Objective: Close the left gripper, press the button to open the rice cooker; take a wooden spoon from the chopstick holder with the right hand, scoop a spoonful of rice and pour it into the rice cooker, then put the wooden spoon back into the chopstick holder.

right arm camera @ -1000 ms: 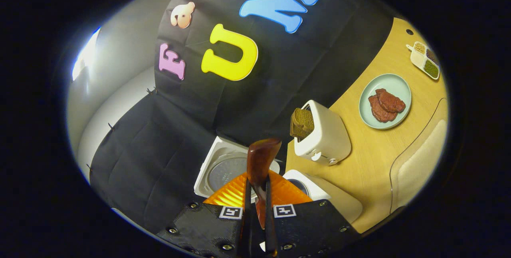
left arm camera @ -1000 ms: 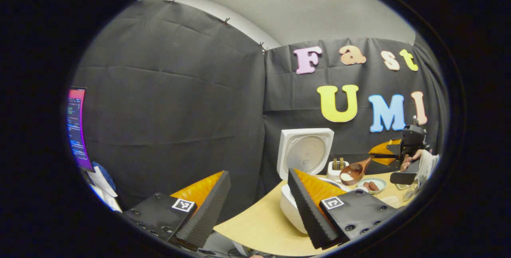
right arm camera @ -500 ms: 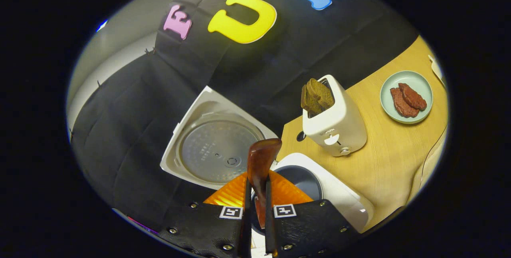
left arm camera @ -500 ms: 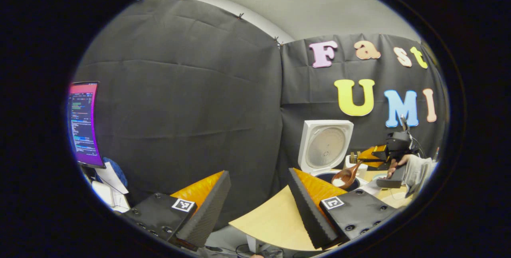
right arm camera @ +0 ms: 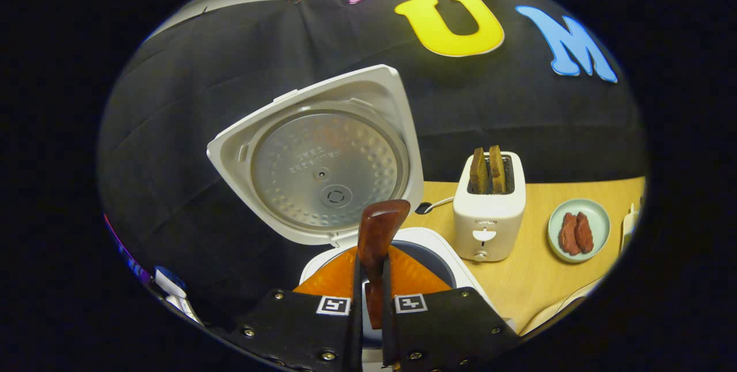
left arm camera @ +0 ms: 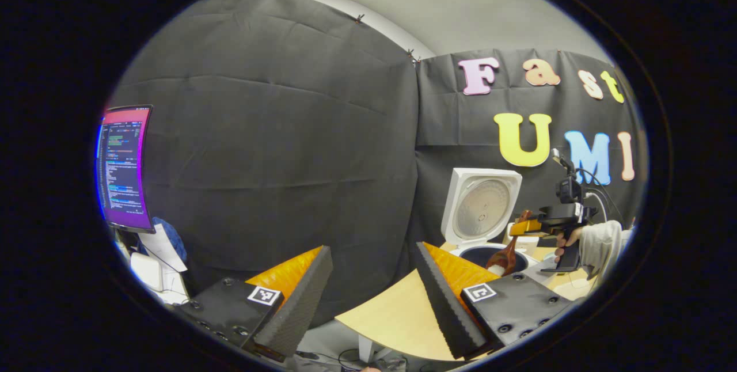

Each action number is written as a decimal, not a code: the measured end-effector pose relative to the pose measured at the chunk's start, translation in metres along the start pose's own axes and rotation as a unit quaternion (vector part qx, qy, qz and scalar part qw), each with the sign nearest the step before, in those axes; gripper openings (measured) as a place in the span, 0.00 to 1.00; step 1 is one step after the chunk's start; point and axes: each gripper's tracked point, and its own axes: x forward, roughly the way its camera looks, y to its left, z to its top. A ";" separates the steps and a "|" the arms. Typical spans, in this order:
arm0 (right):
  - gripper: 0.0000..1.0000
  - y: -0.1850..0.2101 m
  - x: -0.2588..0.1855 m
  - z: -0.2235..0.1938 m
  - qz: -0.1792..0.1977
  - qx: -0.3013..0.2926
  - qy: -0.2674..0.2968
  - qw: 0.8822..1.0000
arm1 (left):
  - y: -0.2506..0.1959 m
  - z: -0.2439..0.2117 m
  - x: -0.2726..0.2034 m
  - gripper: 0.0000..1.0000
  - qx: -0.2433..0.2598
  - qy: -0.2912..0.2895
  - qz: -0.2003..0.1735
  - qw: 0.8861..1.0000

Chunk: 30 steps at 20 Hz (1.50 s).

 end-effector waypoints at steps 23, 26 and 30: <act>0.14 -0.038 -0.158 0.134 -0.072 -0.211 -0.206 0.953 | -0.087 0.040 0.018 1.00 -0.001 -0.047 -0.077 0.996; 0.14 -0.095 -0.199 0.143 -0.117 -0.183 -0.214 0.952 | -0.119 0.050 0.022 1.00 -0.001 -0.058 -0.098 0.993; 0.14 -0.172 -0.247 0.146 -0.184 -0.152 -0.218 0.946 | -0.169 0.056 0.027 0.96 -0.008 -0.069 -0.127 0.989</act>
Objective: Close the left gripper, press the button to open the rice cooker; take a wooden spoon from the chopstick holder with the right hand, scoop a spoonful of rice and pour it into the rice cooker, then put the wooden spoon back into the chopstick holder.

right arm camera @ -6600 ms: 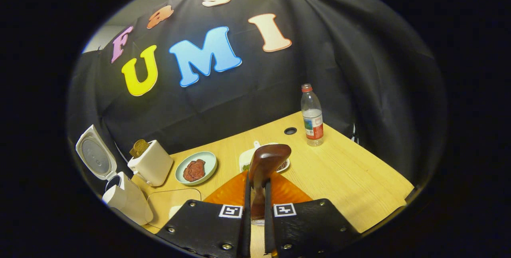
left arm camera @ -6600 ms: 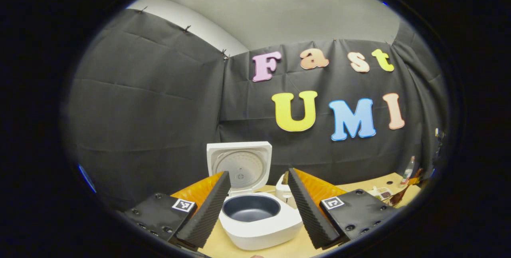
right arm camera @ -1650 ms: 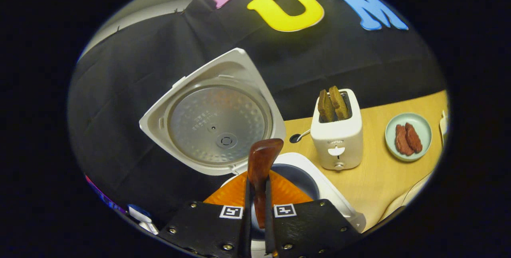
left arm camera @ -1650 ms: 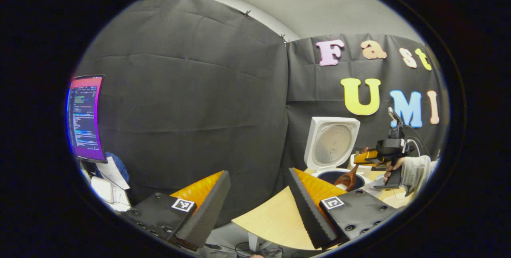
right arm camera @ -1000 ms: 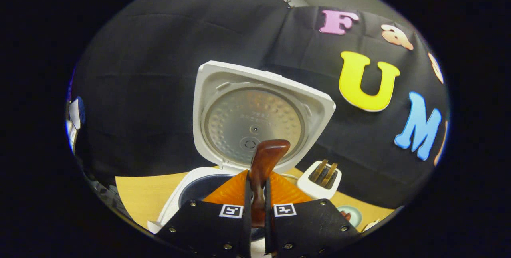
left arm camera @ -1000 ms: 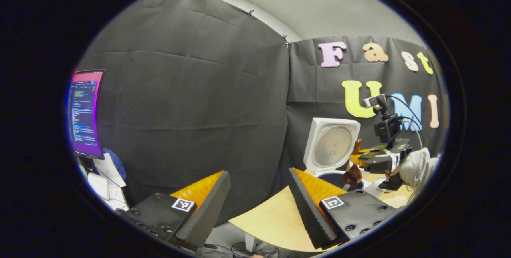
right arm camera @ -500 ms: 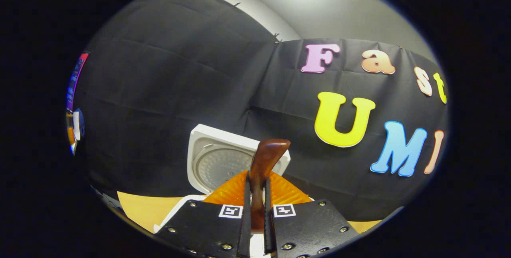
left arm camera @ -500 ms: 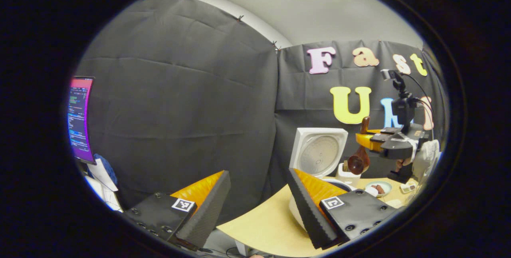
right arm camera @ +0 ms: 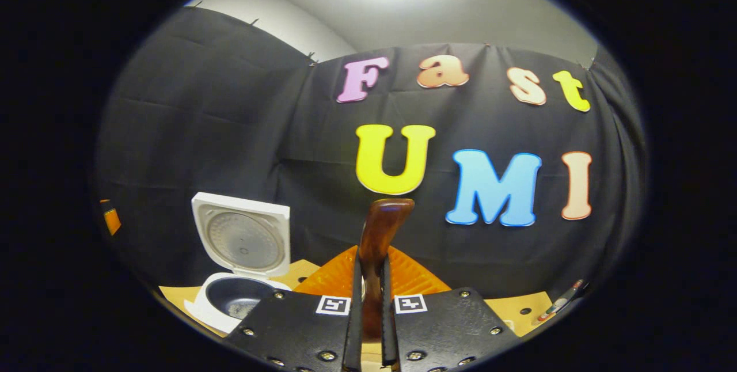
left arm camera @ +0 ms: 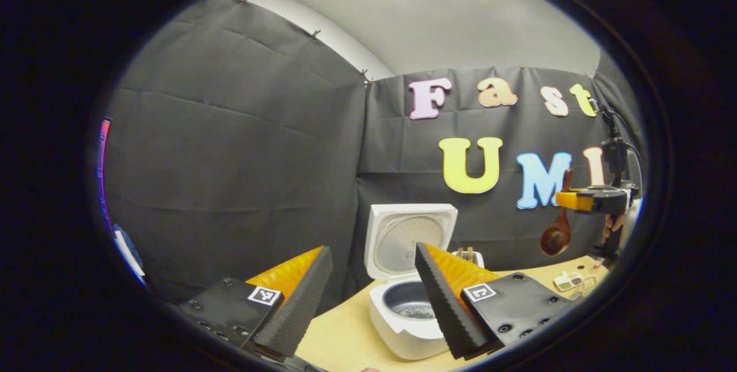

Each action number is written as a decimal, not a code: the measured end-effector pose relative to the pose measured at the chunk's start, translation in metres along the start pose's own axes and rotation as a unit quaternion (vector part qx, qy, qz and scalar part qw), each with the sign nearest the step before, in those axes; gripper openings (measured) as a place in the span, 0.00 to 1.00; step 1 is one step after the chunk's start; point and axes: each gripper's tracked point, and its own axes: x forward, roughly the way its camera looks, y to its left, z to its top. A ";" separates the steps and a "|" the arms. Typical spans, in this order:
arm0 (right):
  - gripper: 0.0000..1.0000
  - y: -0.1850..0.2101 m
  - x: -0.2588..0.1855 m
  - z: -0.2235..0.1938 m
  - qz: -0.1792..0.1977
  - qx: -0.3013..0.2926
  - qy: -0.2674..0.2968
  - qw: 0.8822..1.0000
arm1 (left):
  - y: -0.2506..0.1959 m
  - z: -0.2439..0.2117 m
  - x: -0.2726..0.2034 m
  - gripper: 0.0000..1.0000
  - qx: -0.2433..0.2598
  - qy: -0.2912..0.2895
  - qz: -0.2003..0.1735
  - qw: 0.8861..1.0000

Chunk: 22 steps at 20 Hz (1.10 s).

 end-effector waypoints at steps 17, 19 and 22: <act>0.14 -0.218 -0.076 -0.121 -0.182 0.094 0.092 0.974 | -0.126 0.006 0.005 1.00 0.014 -0.001 -0.075 0.997; 0.14 -0.229 -0.081 -0.147 -0.195 0.109 0.112 0.968 | -0.126 0.005 0.002 0.99 0.018 0.003 -0.070 0.997; 0.14 -0.239 -0.092 -0.180 -0.210 0.124 0.134 0.960 | -0.124 0.005 -0.003 0.99 0.030 0.006 -0.064 0.997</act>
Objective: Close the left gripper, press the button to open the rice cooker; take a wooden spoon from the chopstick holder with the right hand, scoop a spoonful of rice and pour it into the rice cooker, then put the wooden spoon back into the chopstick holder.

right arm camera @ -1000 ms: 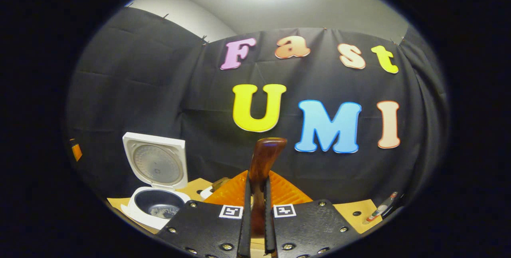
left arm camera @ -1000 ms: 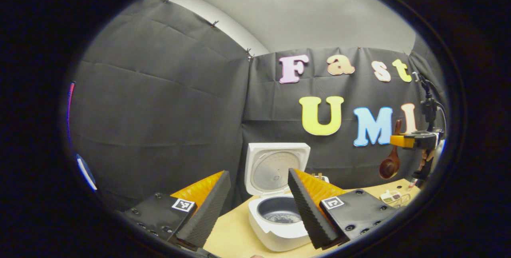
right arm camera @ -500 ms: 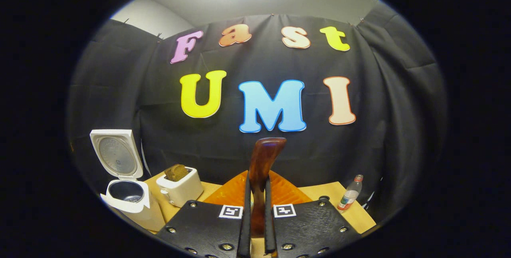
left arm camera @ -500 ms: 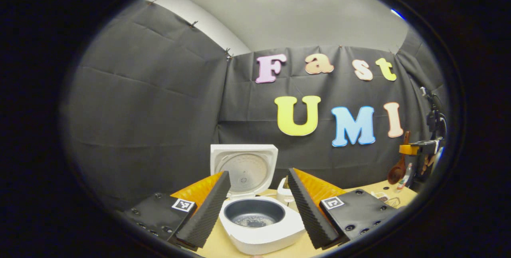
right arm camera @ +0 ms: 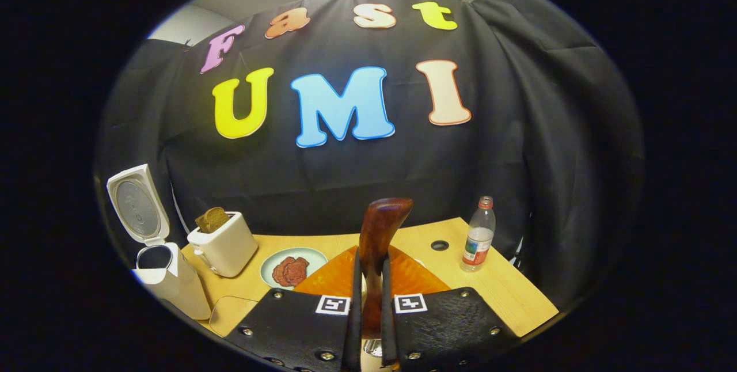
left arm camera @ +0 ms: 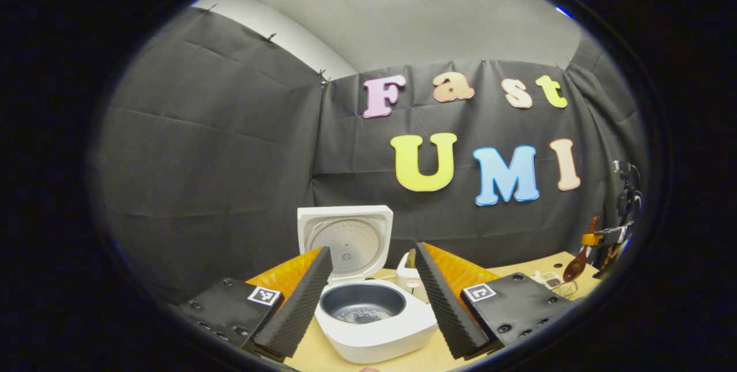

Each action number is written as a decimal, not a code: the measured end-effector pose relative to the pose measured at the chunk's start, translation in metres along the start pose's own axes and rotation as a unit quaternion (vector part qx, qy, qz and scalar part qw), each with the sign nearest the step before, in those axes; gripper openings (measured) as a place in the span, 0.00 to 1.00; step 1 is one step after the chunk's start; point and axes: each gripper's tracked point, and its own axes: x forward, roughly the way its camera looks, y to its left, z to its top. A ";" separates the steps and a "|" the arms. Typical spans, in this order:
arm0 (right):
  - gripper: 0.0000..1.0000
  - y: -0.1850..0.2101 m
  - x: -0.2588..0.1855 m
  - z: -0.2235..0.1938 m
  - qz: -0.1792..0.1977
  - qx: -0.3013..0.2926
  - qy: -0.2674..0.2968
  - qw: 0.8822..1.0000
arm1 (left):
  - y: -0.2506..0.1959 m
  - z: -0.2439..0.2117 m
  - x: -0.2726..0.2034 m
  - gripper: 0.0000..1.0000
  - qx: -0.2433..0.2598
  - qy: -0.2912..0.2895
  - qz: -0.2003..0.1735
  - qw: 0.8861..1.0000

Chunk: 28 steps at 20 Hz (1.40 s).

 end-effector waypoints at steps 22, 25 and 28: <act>0.98 -0.067 -0.058 -0.007 -0.075 -0.004 -0.003 0.997 | 0.014 0.045 0.077 1.00 0.006 -0.026 -0.007 1.000; 0.98 -0.085 -0.085 0.018 -0.100 -0.034 -0.030 0.994 | 0.022 0.057 0.113 0.99 0.007 -0.028 0.000 1.000; 0.97 -0.103 -0.110 0.035 -0.123 -0.058 -0.049 0.989 | 0.028 0.073 0.152 0.95 0.001 -0.034 -0.002 0.999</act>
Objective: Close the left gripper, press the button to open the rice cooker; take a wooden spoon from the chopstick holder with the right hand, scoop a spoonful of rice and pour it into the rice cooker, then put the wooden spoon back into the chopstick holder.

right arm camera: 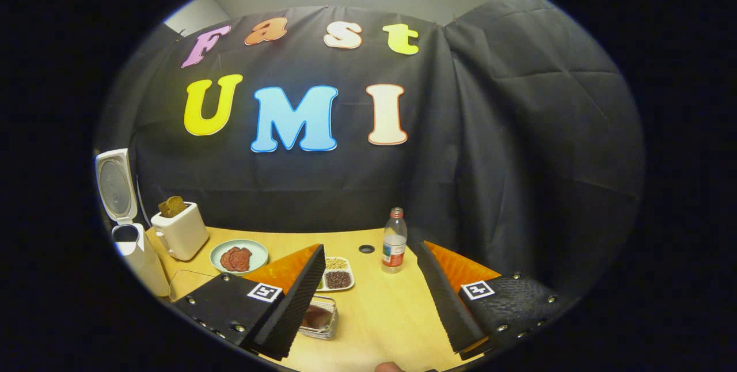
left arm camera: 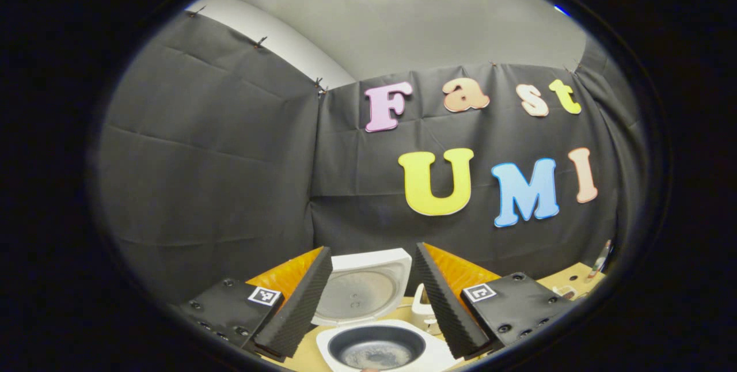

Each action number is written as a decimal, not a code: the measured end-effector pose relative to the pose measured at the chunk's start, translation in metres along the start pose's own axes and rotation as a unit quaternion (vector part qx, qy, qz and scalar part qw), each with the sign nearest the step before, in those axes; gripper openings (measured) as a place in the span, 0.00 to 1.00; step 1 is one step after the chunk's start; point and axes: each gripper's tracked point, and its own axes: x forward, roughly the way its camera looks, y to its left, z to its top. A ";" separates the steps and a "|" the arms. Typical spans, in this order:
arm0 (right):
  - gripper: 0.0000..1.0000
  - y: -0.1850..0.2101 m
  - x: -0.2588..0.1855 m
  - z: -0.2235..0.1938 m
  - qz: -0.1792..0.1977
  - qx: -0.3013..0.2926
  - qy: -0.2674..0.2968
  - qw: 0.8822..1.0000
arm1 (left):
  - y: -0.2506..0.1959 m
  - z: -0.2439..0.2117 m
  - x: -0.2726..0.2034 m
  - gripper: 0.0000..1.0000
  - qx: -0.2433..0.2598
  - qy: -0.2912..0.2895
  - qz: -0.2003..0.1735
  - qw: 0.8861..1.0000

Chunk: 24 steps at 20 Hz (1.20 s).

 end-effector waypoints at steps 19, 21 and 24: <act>0.94 -0.088 -0.067 -0.035 -0.108 0.020 0.030 0.993 | 0.054 -0.070 0.187 0.95 -0.017 0.101 0.060 0.993; 0.98 -0.086 -0.066 -0.036 -0.106 0.018 0.033 0.994 | 0.058 -0.078 0.191 0.99 -0.017 0.110 0.068 0.991; 0.94 -0.083 -0.065 -0.035 -0.099 0.013 0.033 0.994 | 0.062 -0.097 0.194 0.96 -0.023 0.136 0.071 0.988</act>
